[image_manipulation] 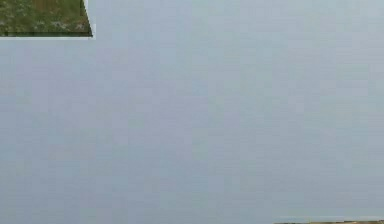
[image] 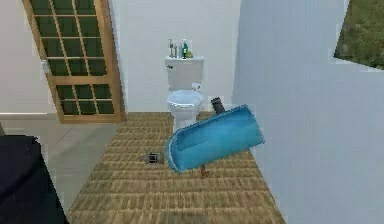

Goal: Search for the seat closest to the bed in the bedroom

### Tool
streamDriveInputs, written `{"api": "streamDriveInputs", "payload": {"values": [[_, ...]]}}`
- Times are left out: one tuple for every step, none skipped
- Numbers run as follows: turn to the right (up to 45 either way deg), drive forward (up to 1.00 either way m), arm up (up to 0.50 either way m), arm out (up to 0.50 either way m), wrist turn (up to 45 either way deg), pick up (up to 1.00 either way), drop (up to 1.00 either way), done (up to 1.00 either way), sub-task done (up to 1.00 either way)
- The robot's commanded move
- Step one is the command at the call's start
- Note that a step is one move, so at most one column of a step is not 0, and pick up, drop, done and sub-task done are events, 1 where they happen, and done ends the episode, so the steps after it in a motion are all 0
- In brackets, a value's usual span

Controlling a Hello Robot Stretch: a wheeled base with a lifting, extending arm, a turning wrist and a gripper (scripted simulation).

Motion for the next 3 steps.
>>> {"api": "streamDriveInputs", "payload": {"values": [[0.0,1.00,0.00,0.00,0.0,0.00,0.00,0.00,0.00],[-45.0,0.00,0.00,0.00,0.0,0.00,0.00,0.00,0.00],[-9.0,0.00,0.00,0.00,0.0,0.00,0.00,0.00,0.00]]}}
